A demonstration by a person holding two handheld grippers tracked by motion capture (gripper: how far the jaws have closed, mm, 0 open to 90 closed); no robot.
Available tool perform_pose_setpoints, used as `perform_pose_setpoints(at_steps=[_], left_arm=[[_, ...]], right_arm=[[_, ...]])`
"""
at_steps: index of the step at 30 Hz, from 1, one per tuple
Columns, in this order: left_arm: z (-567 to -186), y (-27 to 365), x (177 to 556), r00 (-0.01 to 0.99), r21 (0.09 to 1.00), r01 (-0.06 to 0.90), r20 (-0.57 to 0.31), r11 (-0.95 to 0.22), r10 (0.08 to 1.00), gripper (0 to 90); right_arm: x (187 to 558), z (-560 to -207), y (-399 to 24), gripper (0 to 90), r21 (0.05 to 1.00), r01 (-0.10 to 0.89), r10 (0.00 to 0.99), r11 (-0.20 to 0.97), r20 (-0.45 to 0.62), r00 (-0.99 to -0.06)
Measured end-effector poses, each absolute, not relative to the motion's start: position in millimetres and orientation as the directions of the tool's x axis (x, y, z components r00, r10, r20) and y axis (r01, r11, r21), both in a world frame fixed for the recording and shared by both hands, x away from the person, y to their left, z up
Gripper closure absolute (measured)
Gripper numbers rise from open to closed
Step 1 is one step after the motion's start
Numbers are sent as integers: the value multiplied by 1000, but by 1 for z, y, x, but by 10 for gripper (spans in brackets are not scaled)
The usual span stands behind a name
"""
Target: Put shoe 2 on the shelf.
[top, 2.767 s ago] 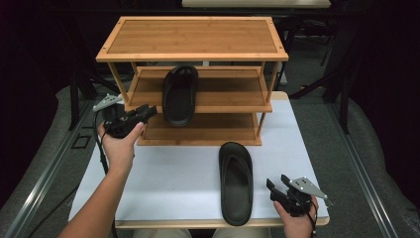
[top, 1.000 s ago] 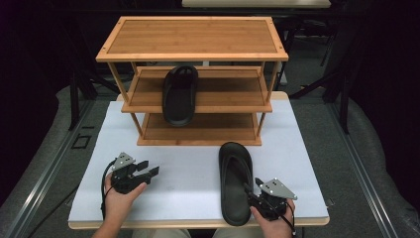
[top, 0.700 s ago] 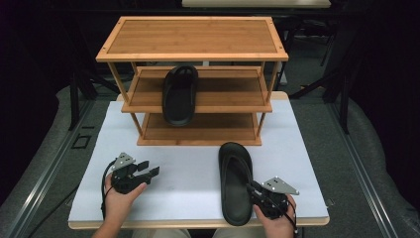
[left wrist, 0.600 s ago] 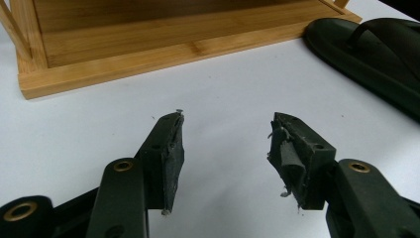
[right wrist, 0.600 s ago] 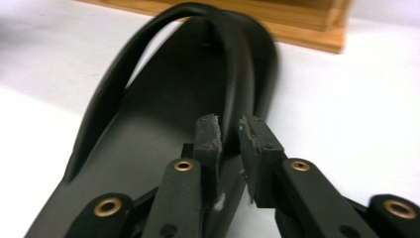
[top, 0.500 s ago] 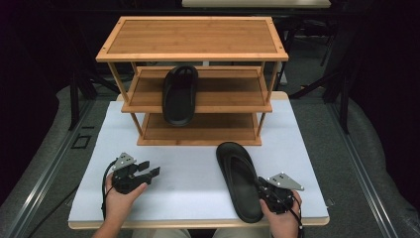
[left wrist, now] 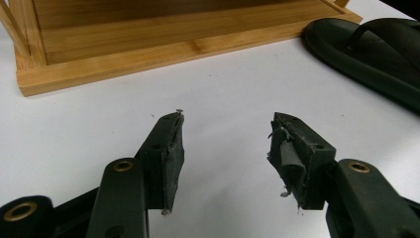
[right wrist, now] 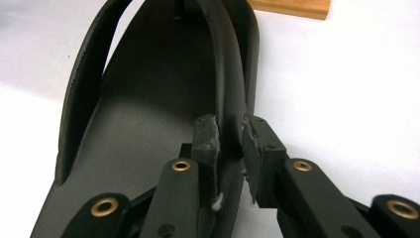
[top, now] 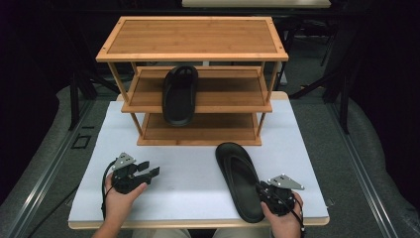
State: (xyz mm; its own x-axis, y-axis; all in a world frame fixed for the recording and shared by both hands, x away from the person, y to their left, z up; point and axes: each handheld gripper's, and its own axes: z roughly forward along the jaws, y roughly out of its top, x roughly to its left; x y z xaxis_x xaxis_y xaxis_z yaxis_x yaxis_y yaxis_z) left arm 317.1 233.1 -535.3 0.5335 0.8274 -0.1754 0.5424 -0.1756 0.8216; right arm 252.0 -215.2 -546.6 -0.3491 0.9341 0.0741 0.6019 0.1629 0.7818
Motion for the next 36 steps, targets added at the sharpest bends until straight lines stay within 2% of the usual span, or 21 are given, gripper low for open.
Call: perform_pose_setpoints(at_steps=[10, 36], left_arm=[[-536, 232, 317, 533, 823, 542, -179, -171, 827, 466], [-535, 233, 318, 531, 823, 542, -180, -168, 828, 469]], right_arm=[[255, -544, -217, 824, 782, 597, 939, 180, 45, -341], [248, -535, -220, 841, 829, 542, 933, 141, 73, -354]])
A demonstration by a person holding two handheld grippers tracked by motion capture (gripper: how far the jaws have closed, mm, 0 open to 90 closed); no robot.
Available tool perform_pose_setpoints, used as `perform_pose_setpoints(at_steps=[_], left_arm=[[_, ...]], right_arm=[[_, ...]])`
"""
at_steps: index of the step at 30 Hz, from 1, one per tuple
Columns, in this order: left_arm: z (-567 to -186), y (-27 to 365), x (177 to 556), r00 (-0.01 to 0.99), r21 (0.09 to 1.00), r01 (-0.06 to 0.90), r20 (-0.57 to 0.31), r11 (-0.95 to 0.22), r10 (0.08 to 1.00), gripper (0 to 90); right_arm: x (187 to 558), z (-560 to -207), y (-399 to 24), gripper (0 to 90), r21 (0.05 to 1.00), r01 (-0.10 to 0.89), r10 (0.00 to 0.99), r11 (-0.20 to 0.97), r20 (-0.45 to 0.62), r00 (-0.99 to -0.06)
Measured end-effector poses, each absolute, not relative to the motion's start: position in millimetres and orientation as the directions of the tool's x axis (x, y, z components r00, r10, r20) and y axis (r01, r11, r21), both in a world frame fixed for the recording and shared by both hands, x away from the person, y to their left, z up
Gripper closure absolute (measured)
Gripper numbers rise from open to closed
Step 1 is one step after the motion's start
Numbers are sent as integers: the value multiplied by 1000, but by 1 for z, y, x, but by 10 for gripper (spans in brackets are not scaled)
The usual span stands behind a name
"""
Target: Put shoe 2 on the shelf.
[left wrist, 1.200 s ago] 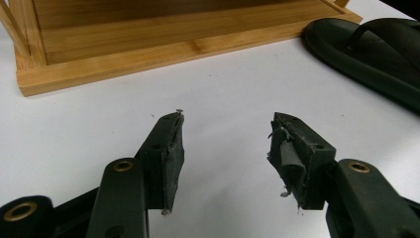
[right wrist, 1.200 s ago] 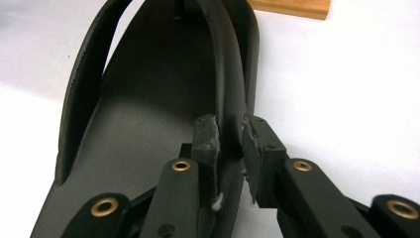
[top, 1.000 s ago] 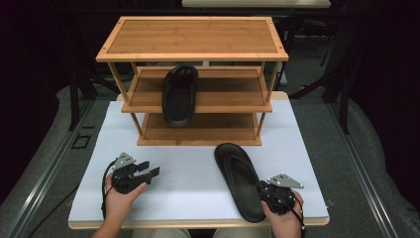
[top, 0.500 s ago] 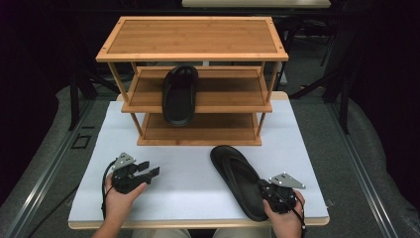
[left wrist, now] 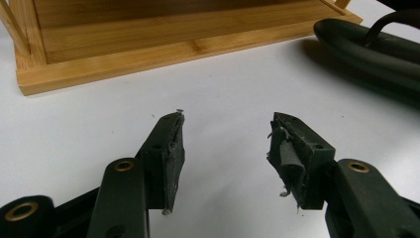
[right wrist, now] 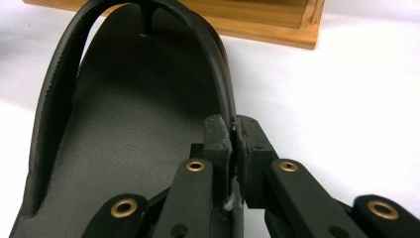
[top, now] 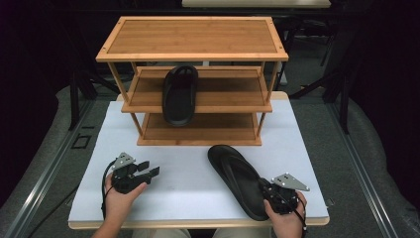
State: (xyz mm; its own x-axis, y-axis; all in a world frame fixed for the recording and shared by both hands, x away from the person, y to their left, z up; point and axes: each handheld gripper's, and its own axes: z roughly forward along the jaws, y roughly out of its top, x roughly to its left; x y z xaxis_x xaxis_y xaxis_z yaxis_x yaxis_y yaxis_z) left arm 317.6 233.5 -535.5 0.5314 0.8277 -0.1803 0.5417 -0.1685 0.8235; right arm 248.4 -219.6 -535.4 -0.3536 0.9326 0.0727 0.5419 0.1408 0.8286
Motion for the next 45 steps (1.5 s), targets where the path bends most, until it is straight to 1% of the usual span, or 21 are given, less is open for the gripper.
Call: perform_pose_setpoints(at_steps=[5, 6, 8, 11, 19, 30, 34, 45], left_arm=[[-536, 234, 317, 526, 825, 542, -187, -158, 829, 469], [-536, 234, 317, 526, 825, 543, -187, -157, 830, 469], [-536, 233, 317, 528, 821, 548, -190, -160, 828, 469], [-537, 232, 317, 529, 822, 546, -189, -161, 827, 469], [-536, 233, 318, 522, 823, 546, -191, -154, 831, 469], [-536, 234, 318, 515, 824, 547, -194, -147, 835, 469], [-536, 235, 318, 517, 823, 548, -194, -148, 834, 469], [-535, 235, 317, 513, 825, 546, -193, -145, 836, 469]], right_arm=[[245, -527, -222, 841, 844, 521, 926, 130, 84, -368], [244, -524, -222, 841, 844, 521, 935, 125, 75, -347], [242, -520, -224, 841, 853, 509, 929, 118, 87, -361], [241, -513, -226, 841, 856, 504, 931, 116, 83, -356], [240, -496, -233, 840, 878, 474, 931, 65, 117, -345], [238, -472, -235, 841, 906, 419, 934, 59, 98, -343], [238, -469, -234, 840, 907, 417, 933, 64, 95, -348], [230, -456, -240, 841, 928, 370, 935, 37, 99, -342]])
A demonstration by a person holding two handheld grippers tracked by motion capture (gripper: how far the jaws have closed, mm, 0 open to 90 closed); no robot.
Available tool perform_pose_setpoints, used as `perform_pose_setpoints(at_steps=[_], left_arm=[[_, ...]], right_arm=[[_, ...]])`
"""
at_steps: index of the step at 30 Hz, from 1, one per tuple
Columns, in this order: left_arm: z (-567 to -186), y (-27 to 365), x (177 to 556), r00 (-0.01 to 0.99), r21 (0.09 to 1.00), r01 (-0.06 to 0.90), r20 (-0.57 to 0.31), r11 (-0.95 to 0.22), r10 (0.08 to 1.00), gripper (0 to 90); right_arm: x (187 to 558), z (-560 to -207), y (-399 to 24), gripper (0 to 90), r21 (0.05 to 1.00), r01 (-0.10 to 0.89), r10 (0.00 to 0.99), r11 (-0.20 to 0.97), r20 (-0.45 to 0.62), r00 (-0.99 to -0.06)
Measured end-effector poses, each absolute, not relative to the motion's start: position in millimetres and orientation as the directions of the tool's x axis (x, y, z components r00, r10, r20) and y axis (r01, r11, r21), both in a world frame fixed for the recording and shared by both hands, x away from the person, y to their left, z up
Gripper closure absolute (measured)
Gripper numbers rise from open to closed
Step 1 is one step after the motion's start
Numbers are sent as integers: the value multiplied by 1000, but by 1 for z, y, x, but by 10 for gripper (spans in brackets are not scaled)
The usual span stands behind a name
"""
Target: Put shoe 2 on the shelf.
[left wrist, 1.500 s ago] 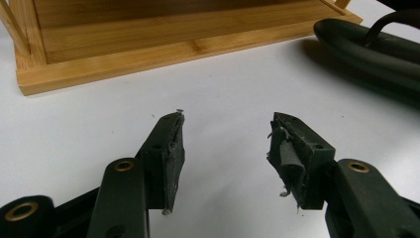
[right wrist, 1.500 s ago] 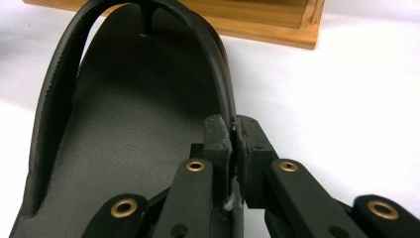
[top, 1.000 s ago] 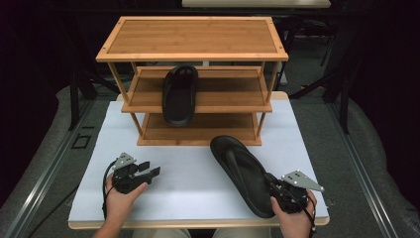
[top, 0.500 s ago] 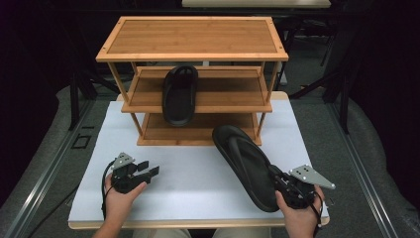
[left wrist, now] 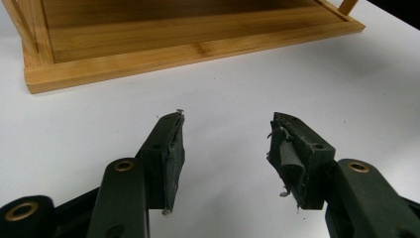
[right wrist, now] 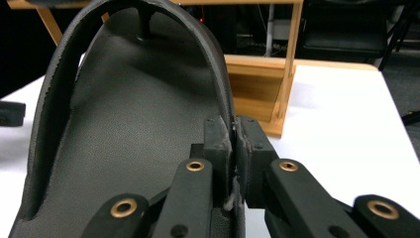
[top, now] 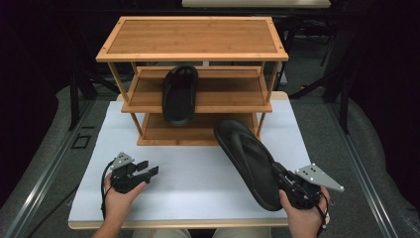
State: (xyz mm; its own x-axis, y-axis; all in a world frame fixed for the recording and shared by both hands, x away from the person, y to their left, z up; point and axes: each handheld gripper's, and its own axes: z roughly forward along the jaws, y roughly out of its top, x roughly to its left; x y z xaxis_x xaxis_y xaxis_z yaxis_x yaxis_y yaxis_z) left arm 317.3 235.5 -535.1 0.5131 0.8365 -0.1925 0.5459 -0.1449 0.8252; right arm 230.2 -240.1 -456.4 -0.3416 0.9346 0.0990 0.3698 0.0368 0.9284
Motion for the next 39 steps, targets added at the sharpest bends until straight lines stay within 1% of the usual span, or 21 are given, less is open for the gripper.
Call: perform_pose_setpoints(at_steps=[4, 10, 16, 20, 26, 29, 30, 31, 33, 39], left_arm=[[-535, 235, 317, 515, 825, 545, -191, -147, 836, 469], [-535, 236, 318, 511, 824, 548, -192, -145, 838, 469], [-535, 236, 318, 509, 827, 545, -196, -138, 838, 469], [-536, 236, 318, 512, 824, 548, -196, -143, 836, 471], [-536, 236, 319, 511, 827, 546, -197, -139, 836, 472], [-536, 237, 319, 513, 826, 546, -198, -140, 835, 472], [-536, 237, 319, 513, 825, 547, -198, -140, 835, 472], [-536, 237, 319, 514, 826, 547, -199, -140, 835, 472], [-536, 237, 319, 516, 826, 546, -198, -141, 834, 472], [-537, 239, 321, 513, 822, 552, -202, -140, 834, 473]], right_arm=[[233, -448, -243, 841, 944, 328, 935, 25, 94, -342], [238, -432, -246, 841, 956, 292, 937, 29, 75, -340], [255, -422, -247, 841, 970, 243, 937, -20, 103, -335], [266, -419, -243, 841, 976, 219, 941, -12, 85, -328], [294, -408, -231, 841, 978, 210, 946, 5, 63, -317], [314, -404, -224, 841, 975, 224, 951, -4, 73, -300], [328, -401, -220, 841, 971, 239, 952, -18, 90, -293], [328, -401, -220, 841, 971, 239, 952, -18, 90, -293], [341, -399, -215, 840, 968, 251, 953, -26, 99, -285], [373, -397, -197, 840, 959, 282, 964, -7, 81, -252]])
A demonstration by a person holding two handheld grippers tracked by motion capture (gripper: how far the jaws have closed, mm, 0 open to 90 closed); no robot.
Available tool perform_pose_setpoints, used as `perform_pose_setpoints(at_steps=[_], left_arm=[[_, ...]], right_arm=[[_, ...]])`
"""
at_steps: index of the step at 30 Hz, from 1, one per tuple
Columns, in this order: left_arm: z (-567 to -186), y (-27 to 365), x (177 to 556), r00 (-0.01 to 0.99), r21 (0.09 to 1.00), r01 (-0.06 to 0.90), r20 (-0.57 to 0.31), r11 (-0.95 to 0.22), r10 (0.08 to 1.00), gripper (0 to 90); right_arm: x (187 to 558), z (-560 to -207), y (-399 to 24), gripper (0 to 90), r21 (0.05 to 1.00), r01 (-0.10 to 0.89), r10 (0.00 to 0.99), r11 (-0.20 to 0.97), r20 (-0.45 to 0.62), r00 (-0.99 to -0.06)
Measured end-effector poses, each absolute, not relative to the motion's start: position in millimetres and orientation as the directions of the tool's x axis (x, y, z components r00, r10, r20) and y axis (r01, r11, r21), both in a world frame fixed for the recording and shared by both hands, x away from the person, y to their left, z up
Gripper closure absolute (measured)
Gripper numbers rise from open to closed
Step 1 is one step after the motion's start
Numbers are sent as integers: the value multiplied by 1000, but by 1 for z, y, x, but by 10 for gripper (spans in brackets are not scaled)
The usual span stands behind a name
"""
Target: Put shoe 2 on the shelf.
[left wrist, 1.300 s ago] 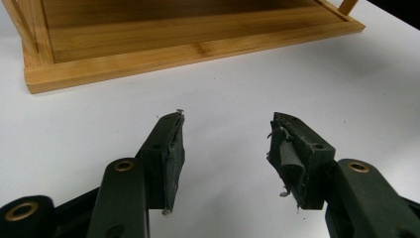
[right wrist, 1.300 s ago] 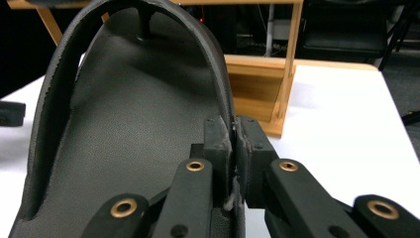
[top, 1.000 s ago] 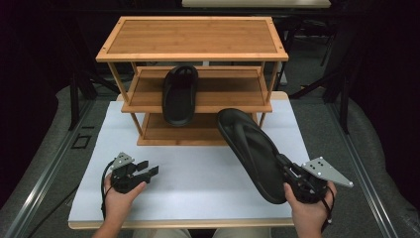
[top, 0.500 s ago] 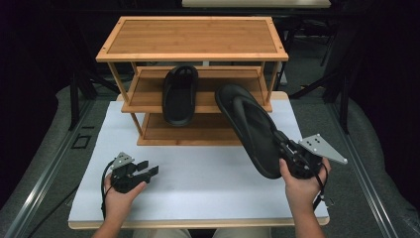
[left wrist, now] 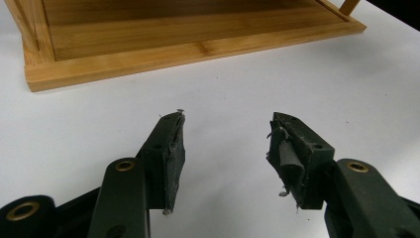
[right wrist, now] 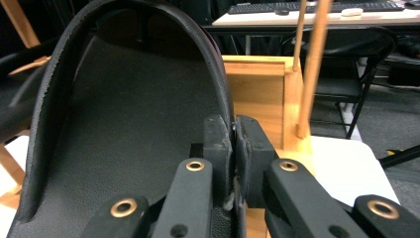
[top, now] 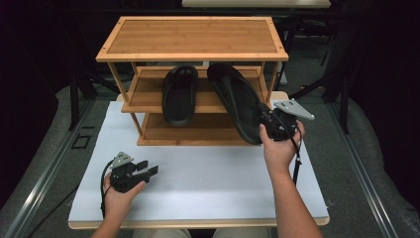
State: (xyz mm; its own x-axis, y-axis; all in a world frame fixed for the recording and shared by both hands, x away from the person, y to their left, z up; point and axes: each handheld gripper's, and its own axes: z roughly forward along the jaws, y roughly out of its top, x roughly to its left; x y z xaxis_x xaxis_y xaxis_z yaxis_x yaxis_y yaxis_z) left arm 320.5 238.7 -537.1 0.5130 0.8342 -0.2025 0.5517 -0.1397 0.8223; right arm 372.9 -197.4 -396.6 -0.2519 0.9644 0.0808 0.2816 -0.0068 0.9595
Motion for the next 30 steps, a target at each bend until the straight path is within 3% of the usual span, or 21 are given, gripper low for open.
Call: perform_pose_setpoints(at_steps=[15, 19, 30], left_arm=[[-538, 237, 320, 519, 821, 551, -198, -148, 832, 473], [-537, 237, 320, 518, 822, 549, -196, -148, 832, 473], [-522, 239, 324, 523, 844, 523, -209, -117, 826, 472]], right_arm=[[396, -393, -167, 800, 955, 296, 978, 14, 48, -204], [393, -390, -169, 678, 959, 283, 962, -6, 83, -260], [361, -385, -193, 539, 963, 268, 931, 23, 77, -356]])
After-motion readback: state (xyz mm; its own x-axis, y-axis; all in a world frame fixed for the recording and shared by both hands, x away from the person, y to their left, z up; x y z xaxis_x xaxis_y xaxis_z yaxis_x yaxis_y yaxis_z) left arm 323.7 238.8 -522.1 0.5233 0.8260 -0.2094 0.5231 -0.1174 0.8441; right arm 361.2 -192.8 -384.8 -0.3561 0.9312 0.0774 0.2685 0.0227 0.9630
